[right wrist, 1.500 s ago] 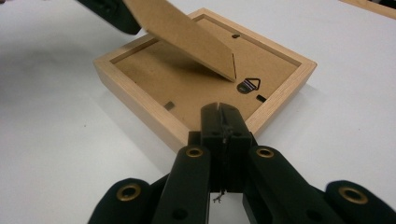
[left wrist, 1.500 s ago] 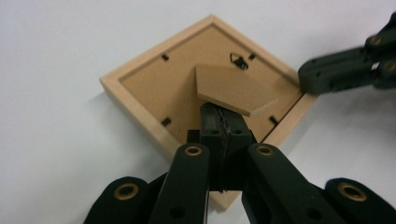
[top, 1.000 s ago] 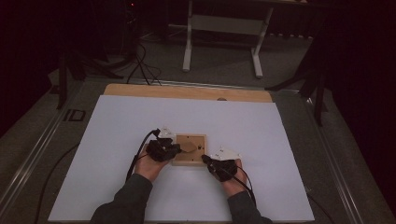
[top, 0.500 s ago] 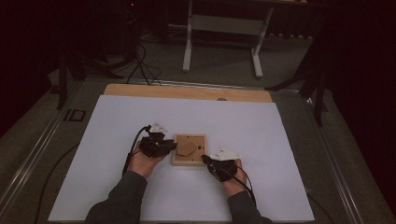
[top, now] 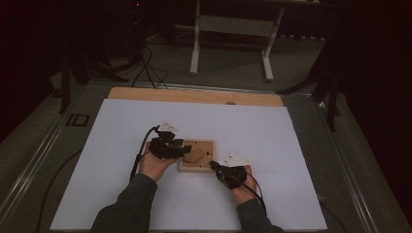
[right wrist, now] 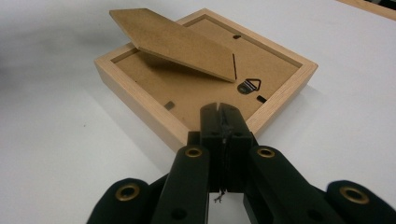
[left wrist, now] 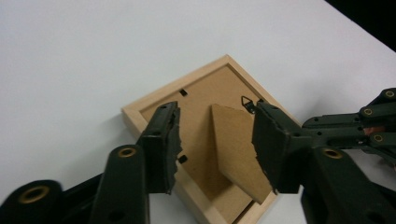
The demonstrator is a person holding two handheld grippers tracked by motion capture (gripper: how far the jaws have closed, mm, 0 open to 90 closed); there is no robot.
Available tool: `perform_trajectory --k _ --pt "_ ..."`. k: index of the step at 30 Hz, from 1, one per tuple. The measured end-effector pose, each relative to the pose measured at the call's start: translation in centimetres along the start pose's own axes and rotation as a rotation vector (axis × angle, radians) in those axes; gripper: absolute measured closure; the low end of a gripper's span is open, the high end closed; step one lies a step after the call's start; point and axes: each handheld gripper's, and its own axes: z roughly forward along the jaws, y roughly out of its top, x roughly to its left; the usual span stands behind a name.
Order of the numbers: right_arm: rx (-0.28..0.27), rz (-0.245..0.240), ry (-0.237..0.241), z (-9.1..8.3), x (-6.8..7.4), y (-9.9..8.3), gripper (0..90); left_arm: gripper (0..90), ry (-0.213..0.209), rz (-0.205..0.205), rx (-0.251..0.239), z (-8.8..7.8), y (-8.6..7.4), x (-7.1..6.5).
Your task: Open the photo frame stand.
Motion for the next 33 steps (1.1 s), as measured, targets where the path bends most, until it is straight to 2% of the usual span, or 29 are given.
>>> perform_trajectory --k 2,6,9,14,24,28,31,33 --pt "0.0 0.0 0.0 0.0 0.0 0.0 89.0 48.1 -0.029 -0.006 0.021 0.5 0.0 -0.1" --pt "0.0 0.0 0.001 0.0 0.0 0.0 88.9 43.4 -0.052 -0.013 0.068 1.6 -0.1 -0.3" --pt "0.0 0.001 0.002 0.0 0.0 0.0 88.8 42.4 -0.071 -0.029 0.103 2.1 -0.2 -0.1" --pt "-0.001 0.0 0.003 0.0 0.0 0.0 88.3 42.5 -0.095 -0.045 0.13 2.5 -0.2 -0.2" --pt "-0.001 0.0 0.003 0.0 0.0 0.0 88.0 42.7 -0.108 -0.049 0.168 3.1 -0.3 -0.4" --pt "-0.001 0.0 0.003 0.0 -0.1 0.0 87.6 46.4 -0.121 -0.053 0.19 3.4 -0.2 -0.5" --pt "-0.001 0.0 0.004 0.0 -0.1 0.0 87.0 49.8 -0.114 -0.041 0.205 3.5 -0.1 -0.6" --pt "-0.001 0.001 0.004 0.0 -0.1 0.0 86.7 50.2 -0.116 -0.048 0.207 3.5 -0.1 -0.6"
